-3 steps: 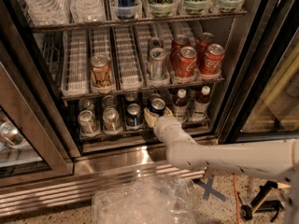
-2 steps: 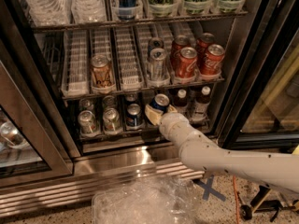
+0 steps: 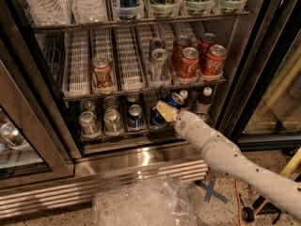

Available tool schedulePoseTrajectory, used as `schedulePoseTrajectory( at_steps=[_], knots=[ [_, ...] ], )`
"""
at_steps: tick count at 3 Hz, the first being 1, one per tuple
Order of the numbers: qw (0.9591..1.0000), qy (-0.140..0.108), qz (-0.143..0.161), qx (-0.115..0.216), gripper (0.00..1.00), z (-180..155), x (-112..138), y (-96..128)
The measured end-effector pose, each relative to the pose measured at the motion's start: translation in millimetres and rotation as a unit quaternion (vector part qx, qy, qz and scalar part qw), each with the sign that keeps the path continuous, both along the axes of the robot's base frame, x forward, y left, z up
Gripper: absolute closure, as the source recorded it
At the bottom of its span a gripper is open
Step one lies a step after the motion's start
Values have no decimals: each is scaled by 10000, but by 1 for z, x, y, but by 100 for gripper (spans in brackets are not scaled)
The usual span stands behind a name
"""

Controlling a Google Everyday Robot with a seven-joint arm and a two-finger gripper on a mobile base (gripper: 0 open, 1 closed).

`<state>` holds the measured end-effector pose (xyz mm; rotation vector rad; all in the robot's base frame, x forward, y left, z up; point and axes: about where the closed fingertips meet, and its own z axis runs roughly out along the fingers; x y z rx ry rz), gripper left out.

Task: Pick pepsi can from bottom shelf of fridge

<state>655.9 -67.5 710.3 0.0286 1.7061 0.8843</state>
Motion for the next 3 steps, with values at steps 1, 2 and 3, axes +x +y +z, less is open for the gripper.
schedulePoseTrajectory(
  at_steps=[1,2,3],
  knots=[
    [9995,-74,46,302,100,-15,-25,-52],
    [9995,-71,50,309,100,-15,-25,-52],
    [9991,-116,202,361,100,-15,-24,-43]
  ],
)
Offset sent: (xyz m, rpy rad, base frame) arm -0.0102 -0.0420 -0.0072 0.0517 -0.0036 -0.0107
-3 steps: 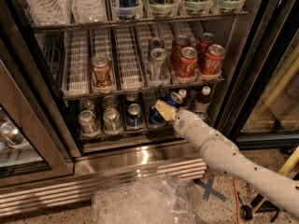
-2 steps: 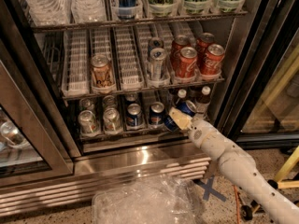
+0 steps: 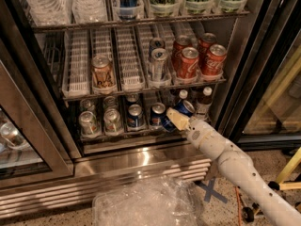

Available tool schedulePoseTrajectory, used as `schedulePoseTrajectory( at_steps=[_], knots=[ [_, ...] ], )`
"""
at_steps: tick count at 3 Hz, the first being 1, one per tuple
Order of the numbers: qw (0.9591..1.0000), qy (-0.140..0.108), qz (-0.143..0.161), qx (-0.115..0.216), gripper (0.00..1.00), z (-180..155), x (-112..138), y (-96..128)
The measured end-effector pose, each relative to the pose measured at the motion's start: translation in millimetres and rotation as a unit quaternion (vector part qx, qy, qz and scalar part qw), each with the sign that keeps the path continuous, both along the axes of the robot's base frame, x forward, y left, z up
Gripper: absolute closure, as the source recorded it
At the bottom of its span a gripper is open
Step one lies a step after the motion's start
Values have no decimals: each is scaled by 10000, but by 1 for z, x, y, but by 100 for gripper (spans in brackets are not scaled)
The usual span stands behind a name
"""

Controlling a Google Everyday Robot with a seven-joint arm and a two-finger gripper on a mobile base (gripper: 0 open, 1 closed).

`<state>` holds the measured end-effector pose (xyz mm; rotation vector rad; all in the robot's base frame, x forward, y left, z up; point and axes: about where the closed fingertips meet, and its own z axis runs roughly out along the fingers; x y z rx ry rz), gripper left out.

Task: Pick pepsi can from bottom shelf of fridge

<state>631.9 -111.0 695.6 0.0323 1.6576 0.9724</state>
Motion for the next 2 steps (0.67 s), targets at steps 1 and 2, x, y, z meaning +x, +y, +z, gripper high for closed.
schedulePoseTrajectory(
  at_steps=[1,2],
  knots=[
    [9984,-313,389,-269,100,13,-19,15],
    [9889,-889,913,-763,100,50,-58,28]
  ],
)
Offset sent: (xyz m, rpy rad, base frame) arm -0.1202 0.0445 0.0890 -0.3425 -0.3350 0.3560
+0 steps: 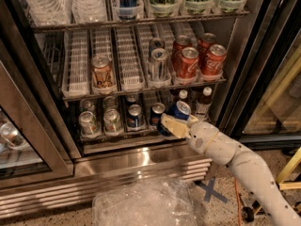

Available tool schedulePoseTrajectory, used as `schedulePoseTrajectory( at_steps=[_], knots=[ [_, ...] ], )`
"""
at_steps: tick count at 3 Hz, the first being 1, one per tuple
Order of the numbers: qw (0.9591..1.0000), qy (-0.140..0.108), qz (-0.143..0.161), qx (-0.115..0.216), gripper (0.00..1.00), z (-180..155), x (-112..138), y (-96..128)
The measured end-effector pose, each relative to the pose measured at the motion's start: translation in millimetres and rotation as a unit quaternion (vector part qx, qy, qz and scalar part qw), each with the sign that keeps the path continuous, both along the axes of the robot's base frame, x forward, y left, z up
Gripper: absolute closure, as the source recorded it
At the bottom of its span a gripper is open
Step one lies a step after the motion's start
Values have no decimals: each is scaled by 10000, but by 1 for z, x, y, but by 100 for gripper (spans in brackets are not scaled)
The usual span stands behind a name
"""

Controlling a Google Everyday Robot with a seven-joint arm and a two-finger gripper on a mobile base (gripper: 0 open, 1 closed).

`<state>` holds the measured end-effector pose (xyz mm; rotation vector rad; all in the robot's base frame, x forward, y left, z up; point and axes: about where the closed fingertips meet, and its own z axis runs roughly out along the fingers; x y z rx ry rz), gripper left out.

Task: Pick pepsi can from bottom shelf of fridge

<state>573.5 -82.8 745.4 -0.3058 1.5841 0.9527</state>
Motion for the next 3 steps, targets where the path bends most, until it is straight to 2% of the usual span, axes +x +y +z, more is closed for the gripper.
schedulePoseTrajectory(
  at_steps=[1,2,3],
  knots=[
    [9942,-648,546,-655,100,49,-36,9],
    [9896,-579,1232,-462,100,70,-65,17],
    [9873,-514,1418,-503,100,66,-73,23]
  ],
)
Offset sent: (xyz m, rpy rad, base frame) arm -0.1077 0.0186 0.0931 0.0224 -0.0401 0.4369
